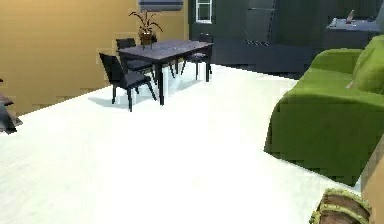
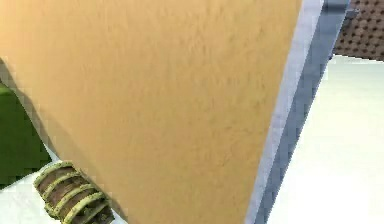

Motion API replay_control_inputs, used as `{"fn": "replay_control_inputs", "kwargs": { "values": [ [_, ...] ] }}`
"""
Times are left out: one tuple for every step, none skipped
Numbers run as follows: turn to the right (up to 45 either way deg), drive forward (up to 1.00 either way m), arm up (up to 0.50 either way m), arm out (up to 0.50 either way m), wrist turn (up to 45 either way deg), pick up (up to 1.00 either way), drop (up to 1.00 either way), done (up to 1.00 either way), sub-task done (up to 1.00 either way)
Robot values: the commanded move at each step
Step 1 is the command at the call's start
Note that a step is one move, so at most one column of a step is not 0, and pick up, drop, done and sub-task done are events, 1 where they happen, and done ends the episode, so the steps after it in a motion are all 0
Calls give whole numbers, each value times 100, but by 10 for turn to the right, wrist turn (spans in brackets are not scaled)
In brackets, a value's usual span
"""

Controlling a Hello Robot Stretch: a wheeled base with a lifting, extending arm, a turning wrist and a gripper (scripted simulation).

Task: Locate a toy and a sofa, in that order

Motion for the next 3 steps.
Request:
{"fn": "replay_control_inputs", "kwargs": {
  "values": [
    [-450, 0, 0, 0, 0, 0, 0, 0, 0],
    [-60, 0, 0, 0, 0, 0, 0, 0, 0],
    [0, 15, 0, 0, 0, 0, 0, 0, 0]
  ]
}}
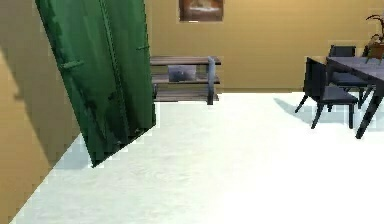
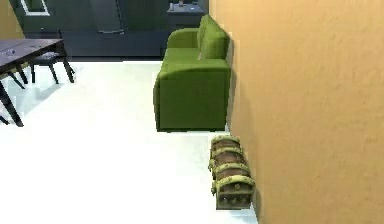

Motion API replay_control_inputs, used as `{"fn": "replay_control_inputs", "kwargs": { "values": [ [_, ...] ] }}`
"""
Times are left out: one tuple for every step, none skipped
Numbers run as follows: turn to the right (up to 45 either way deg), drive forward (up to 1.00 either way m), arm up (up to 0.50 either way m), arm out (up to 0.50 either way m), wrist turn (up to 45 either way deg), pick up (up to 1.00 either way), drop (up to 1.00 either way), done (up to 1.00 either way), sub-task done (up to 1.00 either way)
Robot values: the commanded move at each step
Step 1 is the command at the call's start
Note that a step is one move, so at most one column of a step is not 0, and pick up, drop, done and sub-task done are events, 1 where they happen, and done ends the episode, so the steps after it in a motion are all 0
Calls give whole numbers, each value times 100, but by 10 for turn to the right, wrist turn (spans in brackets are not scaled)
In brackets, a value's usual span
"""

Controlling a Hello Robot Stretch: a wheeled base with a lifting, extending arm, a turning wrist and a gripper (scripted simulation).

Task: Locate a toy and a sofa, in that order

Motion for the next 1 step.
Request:
{"fn": "replay_control_inputs", "kwargs": {
  "values": [
    [450, 0, 0, 0, 0, 0, 0, 0, 0]
  ]
}}
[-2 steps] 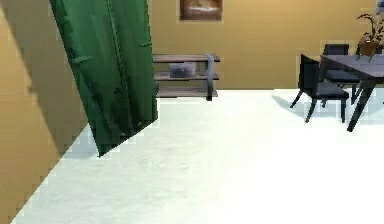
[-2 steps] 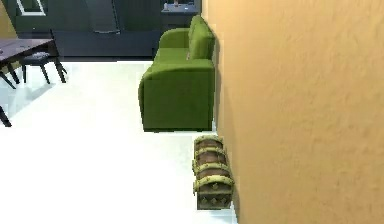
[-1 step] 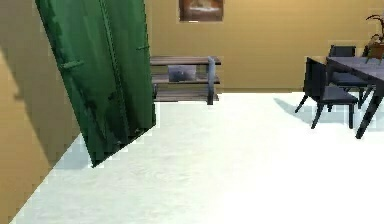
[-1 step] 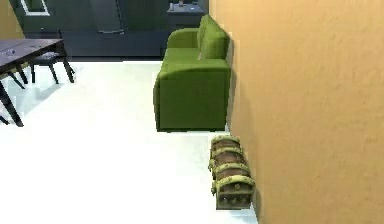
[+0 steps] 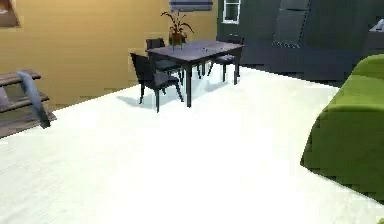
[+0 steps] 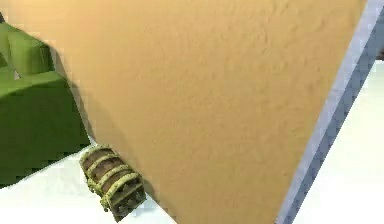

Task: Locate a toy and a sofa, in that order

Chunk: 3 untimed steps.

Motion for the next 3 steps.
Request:
{"fn": "replay_control_inputs", "kwargs": {
  "values": [
    [210, 0, 0, 0, 0, 0, 0, 0, 0],
    [0, 95, 0, 0, 0, 0, 0, 0, 0],
    [330, 0, 0, 0, 0, 0, 0, 0, 0]
  ]
}}
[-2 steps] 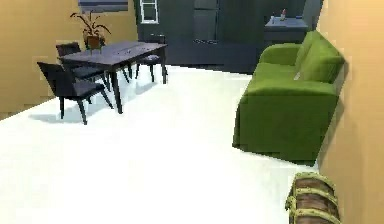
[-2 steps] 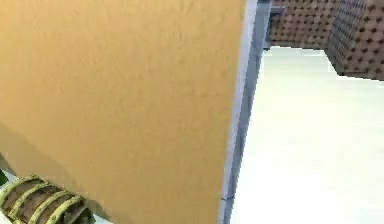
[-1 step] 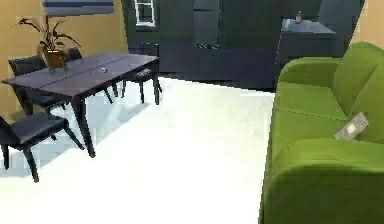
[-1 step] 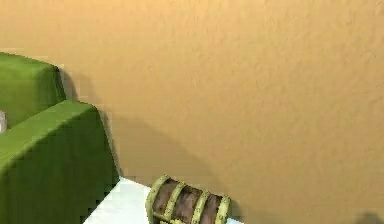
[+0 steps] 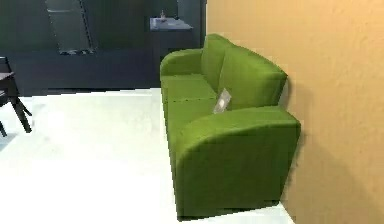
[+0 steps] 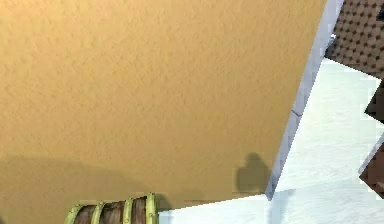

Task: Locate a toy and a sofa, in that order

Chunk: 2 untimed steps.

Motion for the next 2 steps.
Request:
{"fn": "replay_control_inputs", "kwargs": {
  "values": [
    [0, 5, 0, 0, 0, 0, 0, 0, 0],
    [0, 0, 0, 0, 0, 0, 0, 100, 0]
  ]
}}
